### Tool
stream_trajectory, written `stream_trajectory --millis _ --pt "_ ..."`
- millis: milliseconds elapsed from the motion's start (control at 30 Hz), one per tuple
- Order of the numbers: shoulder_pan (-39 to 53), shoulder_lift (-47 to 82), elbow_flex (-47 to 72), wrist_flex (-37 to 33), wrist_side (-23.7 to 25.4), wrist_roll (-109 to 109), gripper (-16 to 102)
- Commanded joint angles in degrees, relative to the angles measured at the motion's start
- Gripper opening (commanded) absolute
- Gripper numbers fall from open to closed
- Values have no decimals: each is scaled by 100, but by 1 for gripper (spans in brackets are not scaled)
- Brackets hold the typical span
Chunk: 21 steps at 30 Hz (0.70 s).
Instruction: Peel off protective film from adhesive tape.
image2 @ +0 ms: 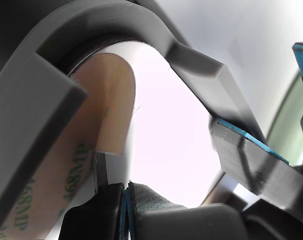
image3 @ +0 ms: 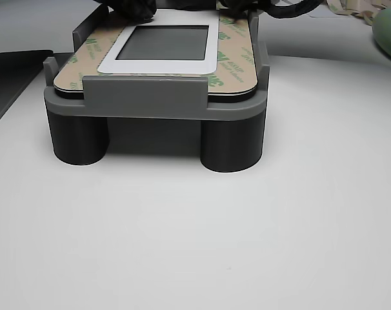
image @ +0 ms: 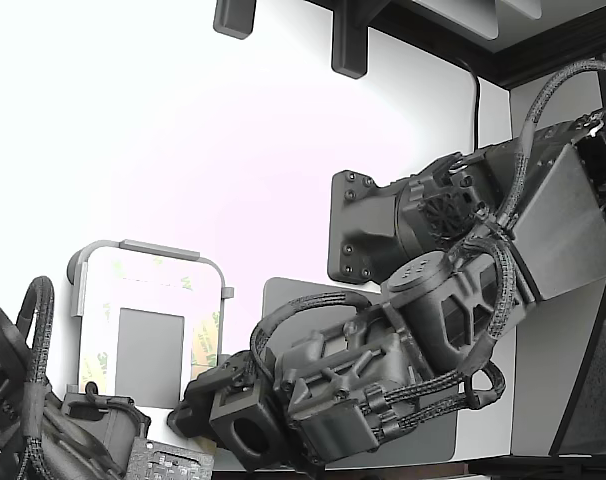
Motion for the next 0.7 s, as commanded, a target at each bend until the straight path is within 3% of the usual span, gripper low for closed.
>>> stream_trajectory --millis 0,200,267,333,367,400,467,533,667 --pt "-123 97 -9 35 -18 -35 -7" --pt "-167 193 -79 211 -44 -53 -5" --pt "-185 202 -202 378 -44 -44 9" --pt "-229 246 -369 650 -35 -9 30" --pt "-237 308 -431 773 -18 18 56" --pt "-255 396 -466 896 0 35 98" --pt "-308 642 -519 1134 0 26 92" --pt "-360 888 -598 1477 18 70 98" --pt "-439 1362 -861 2575 62 659 98"
